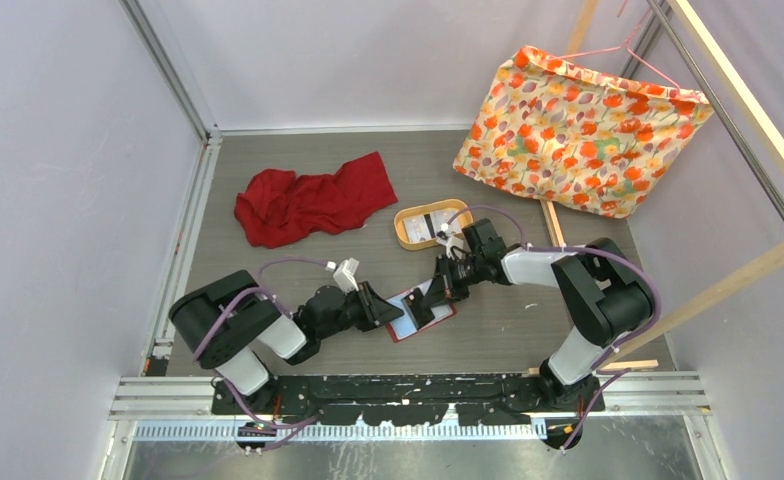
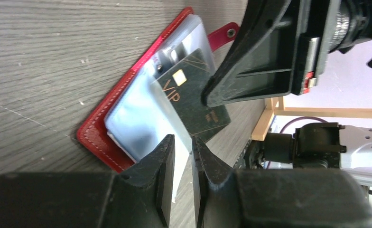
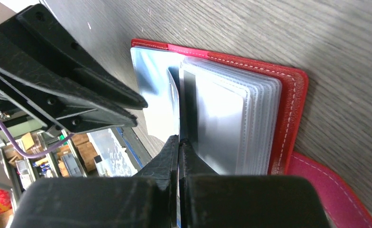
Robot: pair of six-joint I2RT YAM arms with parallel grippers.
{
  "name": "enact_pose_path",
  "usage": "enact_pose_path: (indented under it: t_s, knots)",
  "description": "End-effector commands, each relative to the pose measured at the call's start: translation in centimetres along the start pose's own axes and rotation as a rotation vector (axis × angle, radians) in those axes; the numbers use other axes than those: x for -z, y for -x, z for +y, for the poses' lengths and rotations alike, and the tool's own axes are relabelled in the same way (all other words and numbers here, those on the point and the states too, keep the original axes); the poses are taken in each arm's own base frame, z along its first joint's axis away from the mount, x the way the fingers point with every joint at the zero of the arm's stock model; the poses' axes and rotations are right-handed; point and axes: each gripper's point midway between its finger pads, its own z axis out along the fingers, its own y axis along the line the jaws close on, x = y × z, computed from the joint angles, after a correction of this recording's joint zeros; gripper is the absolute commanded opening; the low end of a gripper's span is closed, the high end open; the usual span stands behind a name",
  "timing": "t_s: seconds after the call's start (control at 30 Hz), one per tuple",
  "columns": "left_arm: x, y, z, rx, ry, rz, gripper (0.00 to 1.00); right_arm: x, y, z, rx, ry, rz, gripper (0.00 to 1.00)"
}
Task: Put the credit cards into the card holder
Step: Insert the credit card into the card holder.
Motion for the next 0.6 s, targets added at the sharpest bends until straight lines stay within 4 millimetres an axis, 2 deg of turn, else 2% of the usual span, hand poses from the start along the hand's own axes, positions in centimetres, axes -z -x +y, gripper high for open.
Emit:
enact_pose_path:
  t_s: [0.0,0.17,0.3,0.47,0.57]
  knots:
    - [0.8,0.6,-1.2,-0.014,-0.015,-0.016,0.21,0.3,1.2,1.1,0.065,-0.005,-0.037,0.01]
    - [2.0,0.9,-1.0,-0.039,0.039,-0.013,0.22,0.1,2.0,1.5,0.074,0.002,-0.056,0.01]
    - [3.3,0.8,0.2,-0.054,0.136,0.003,0.21,-0.3,2.1,1.6,0.076,0.007,-0.046,0.01]
    - [5.1,1.1,0.9,-0.064,0.204,-0.010,0.19,-1.1,1.8,1.6,0.067,0.014,-0.015,0.01]
    - [5.2,0.9,1.0,-0.060,0.213,0.004,0.19,-1.3,1.6,1.7,0.071,0.014,-0.006,0.01]
